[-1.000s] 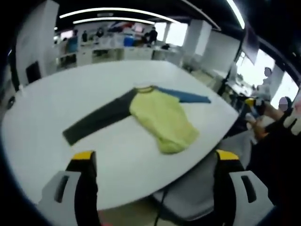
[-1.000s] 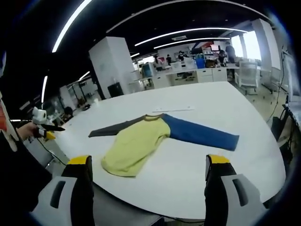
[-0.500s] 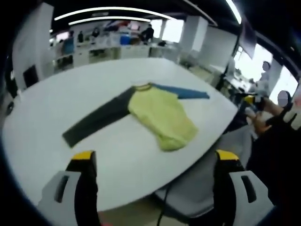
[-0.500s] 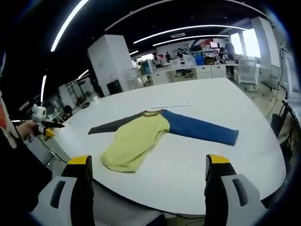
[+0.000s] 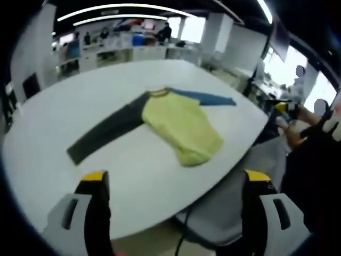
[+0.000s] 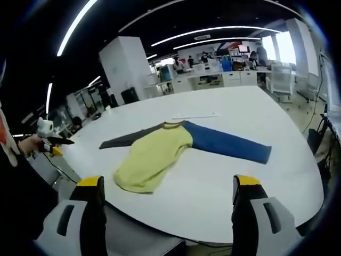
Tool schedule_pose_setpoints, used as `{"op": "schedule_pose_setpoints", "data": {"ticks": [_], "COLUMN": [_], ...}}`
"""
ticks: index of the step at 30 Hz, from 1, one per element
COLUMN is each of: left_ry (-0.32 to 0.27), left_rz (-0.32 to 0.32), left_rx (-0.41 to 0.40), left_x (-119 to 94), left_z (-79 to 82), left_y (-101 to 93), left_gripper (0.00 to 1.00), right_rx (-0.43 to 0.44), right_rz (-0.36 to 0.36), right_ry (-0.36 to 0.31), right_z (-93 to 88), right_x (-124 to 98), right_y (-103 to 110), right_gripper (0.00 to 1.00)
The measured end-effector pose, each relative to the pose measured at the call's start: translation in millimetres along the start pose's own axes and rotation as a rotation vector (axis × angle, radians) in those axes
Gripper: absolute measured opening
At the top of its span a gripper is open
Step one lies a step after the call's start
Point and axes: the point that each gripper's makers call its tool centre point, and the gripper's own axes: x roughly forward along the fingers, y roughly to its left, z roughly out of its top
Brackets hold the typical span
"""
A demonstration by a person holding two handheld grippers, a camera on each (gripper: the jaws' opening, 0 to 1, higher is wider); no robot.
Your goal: Fold the garment on the visible template until the final outline fits inside the template.
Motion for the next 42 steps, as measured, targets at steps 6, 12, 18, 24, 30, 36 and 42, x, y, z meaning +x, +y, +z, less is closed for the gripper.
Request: {"op": "schedule_pose_setpoints", "data": {"ticks": [6,12,18,24,30,36,42], "left_ry": [0.035,0.075,0.091,0.131,0.154,0.191,0.184], "left_rz": [0.011,0.017,0.004,-0.019,-0.038,-0.066,-0.091], "left_rx": [0.038,0.085,0.086,0.068,0.058,0.076,0.075], "left_x": [9,23,40,59,83,115,140], "left_z": [-8.6,-21.6,-34.2,-50.6,-66.9,-80.8,-81.5], "left_y": [2.5,4.0,2.6,-1.8,-1.7,-0.6,-1.7], "left_gripper": [1.0,1.0,0.98,0.95,0.89,0.84,0.76], "right_rx": [-0.052,-0.092,-0.149,-0.185,-0.24,-0.277,-0.308], "right_rz": [-0.001,-0.002,0.021,0.056,0.091,0.142,0.183], "right_ry": [0.073,0.126,0.18,0.215,0.26,0.297,0.331], "right_z": [-18.8,-32.9,-48.0,-61.8,-78.3,-94.3,-110.9], "right_x": [13,26,40,56,74,97,121], "right_y": [2,3,5,10,10,17,22], "right_gripper": [1.0,1.0,0.96,0.9,0.8,0.74,0.65]}}
